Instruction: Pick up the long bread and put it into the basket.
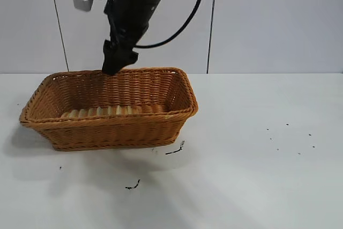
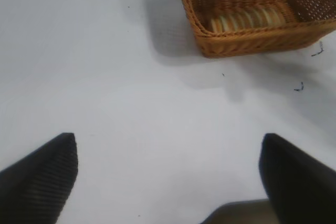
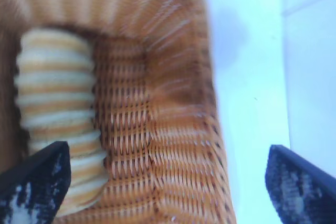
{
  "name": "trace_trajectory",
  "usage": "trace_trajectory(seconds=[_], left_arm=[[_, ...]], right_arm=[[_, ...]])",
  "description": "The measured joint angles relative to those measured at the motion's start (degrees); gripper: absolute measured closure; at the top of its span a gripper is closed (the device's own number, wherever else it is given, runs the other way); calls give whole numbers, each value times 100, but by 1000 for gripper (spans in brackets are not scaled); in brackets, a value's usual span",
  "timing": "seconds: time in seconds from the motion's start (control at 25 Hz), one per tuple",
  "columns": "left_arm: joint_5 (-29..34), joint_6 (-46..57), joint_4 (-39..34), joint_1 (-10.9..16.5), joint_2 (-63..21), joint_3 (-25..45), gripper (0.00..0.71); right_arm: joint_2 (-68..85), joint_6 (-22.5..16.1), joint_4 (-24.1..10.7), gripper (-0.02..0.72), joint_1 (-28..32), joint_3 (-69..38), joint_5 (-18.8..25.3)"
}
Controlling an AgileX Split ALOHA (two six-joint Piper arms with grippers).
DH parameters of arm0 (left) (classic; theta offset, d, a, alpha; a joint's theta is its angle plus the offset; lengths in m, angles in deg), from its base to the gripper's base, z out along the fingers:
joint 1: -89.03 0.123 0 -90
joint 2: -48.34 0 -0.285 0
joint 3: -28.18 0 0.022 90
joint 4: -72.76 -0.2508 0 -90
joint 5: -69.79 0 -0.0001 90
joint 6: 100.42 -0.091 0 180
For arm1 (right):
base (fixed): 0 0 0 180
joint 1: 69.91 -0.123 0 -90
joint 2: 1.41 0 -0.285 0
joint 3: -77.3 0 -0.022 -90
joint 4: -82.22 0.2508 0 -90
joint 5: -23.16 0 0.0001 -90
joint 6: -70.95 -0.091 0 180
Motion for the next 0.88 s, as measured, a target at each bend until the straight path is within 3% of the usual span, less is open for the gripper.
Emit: trace_trajectory(seconds=[0.08, 0.16, 0.64, 0.88], left_arm=[[0, 0, 0, 0, 0, 0, 18], [0, 0, 0, 0, 0, 0, 18], [0, 0, 0, 0, 0, 0, 18], [0, 0, 0, 0, 0, 0, 18]], right_arm=[[-14, -642, -235, 14, 127, -1, 146], [-21, -843, -394, 14, 323, -1, 289], [-21, -968, -620, 14, 2271, -1, 850], [-21, -968, -666, 14, 2793, -1, 1378]])
